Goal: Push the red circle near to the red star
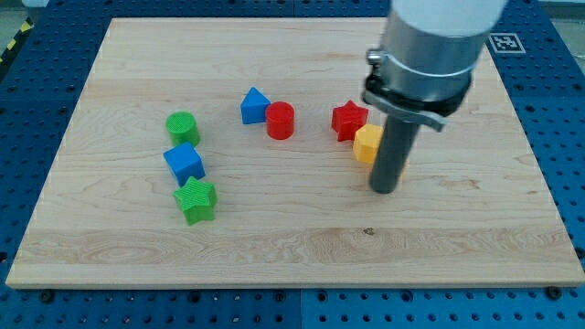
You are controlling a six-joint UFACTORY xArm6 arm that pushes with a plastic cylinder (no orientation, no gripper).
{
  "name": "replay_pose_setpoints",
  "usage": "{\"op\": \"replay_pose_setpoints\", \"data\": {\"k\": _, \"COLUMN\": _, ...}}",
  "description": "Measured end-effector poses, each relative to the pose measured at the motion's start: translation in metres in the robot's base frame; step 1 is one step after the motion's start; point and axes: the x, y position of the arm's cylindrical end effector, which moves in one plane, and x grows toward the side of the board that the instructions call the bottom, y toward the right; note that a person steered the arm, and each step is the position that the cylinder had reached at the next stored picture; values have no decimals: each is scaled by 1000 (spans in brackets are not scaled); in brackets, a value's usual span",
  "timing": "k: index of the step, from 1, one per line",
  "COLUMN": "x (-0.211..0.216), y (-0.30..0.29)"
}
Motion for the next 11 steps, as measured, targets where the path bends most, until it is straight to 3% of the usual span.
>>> {"op": "replay_pose_setpoints", "data": {"k": 2, "x": -42, "y": -125}}
{"op": "replay_pose_setpoints", "data": {"k": 3, "x": -73, "y": -154}}
{"op": "replay_pose_setpoints", "data": {"k": 4, "x": -112, "y": -149}}
{"op": "replay_pose_setpoints", "data": {"k": 5, "x": -119, "y": -128}}
{"op": "replay_pose_setpoints", "data": {"k": 10, "x": -85, "y": -83}}
{"op": "replay_pose_setpoints", "data": {"k": 11, "x": -121, "y": -83}}
